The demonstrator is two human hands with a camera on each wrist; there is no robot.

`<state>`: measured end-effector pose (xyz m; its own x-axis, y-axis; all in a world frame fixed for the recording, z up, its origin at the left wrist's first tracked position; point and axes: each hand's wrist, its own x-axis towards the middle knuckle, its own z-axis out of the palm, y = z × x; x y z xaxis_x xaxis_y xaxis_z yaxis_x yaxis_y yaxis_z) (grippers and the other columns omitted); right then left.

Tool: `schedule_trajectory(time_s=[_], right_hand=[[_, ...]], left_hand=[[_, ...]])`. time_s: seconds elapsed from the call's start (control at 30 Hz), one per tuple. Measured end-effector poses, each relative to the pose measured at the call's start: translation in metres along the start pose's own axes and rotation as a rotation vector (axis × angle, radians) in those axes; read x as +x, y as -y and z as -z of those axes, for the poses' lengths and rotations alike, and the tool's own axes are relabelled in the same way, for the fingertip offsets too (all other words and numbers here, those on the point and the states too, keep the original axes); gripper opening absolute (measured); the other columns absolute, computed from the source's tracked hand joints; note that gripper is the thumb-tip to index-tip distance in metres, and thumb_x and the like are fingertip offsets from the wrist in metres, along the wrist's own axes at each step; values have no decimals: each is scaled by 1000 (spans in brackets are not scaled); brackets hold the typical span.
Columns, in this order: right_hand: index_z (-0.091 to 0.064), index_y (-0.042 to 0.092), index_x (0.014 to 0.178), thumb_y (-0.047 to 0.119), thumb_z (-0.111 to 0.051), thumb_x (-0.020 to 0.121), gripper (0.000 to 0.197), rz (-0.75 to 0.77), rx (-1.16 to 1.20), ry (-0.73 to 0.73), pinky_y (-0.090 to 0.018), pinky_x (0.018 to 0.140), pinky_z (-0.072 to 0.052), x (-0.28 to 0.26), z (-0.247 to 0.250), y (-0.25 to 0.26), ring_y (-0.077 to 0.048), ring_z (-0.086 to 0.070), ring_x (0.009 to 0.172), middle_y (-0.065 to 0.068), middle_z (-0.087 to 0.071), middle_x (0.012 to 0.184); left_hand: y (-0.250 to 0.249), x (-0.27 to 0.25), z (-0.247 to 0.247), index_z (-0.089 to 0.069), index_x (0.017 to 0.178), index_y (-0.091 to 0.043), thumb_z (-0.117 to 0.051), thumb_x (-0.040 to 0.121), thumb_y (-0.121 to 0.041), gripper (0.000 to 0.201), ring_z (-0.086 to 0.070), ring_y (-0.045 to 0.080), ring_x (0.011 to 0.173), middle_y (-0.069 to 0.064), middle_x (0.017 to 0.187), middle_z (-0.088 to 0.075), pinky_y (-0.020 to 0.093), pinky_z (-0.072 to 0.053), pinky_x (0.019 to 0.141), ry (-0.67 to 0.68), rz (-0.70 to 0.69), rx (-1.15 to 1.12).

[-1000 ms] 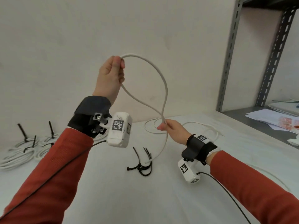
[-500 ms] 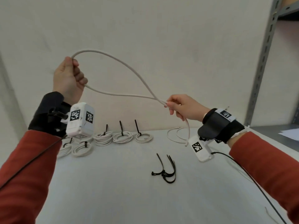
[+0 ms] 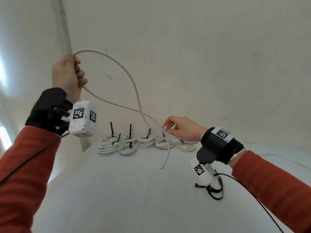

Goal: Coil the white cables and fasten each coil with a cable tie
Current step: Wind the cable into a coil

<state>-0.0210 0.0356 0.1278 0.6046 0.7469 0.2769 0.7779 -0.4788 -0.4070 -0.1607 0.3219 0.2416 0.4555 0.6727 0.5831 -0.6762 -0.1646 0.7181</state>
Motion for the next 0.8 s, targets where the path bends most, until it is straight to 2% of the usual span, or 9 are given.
schedule_trajectory(time_s=[0.1,0.17,0.23,0.27,0.3,0.37,0.47,0.63,0.8], right_hand=[[-47,15,132,12,-68,87,50,48,431,-64,-34,96,-48,14,-8,25,-21,-60,109,-4,-59,123],[-35,16,143,16,-69,86,67,108,662,-91,-33,101,-46,23,-7,50,-17,-54,119,-5,-52,133],[-27,20,147,20,-65,89,70,157,806,-61,-28,99,-44,31,-6,75,-15,-50,125,-2,-48,138],[-31,21,145,21,-63,91,62,164,860,-52,-27,96,-43,35,-6,83,-14,-52,123,-1,-52,134],[-41,21,137,22,-60,93,47,162,925,-61,-28,94,-42,39,-6,89,-15,-56,117,-1,-59,124],[-57,14,107,18,-53,97,11,144,1064,-114,-33,89,-45,42,-9,93,-20,-65,86,-1,-64,85],[-54,10,85,15,-45,101,18,106,1092,-170,-31,66,-52,37,-16,76,-11,-47,46,5,-41,53],[-50,9,76,23,-41,102,31,39,924,-152,-25,47,-43,8,-24,26,-10,-29,39,7,-29,47],[-43,13,73,31,-40,101,34,-151,829,-180,-23,41,-20,-37,-19,-35,-9,-20,39,7,-26,47]], left_hand=[[-11,-8,-13,-44,70,-18,-37,102,-25,33,-26,3,38,-13,43,-29,16,-22,36,98,-57,119],[-11,-14,-28,-45,70,-18,-38,102,-24,34,-29,2,37,-13,40,-32,16,-25,36,175,-114,243],[-6,-18,-42,-48,68,-21,-40,101,-26,35,-32,4,39,-12,40,-36,20,-28,41,251,-197,411],[-3,-20,-46,-49,66,-25,-41,100,-28,35,-34,6,41,-11,43,-39,22,-29,44,281,-256,520],[0,-21,-49,-50,65,-27,-42,99,-29,35,-36,7,45,-10,48,-41,24,-30,48,304,-321,635],[5,-23,-50,-50,68,-26,-42,100,-26,32,-40,14,54,-6,58,-44,21,-31,54,335,-452,837],[11,-23,-45,-56,79,-14,-42,100,-27,28,-43,24,60,-4,57,-43,30,-30,59,369,-597,1012],[28,-11,-27,-58,89,-8,-41,100,-33,33,-56,32,75,10,80,-61,43,-42,66,443,-687,1272],[24,13,-5,-60,94,-6,-40,101,-32,34,-57,44,86,27,94,-62,44,-39,67,123,-553,1287]])
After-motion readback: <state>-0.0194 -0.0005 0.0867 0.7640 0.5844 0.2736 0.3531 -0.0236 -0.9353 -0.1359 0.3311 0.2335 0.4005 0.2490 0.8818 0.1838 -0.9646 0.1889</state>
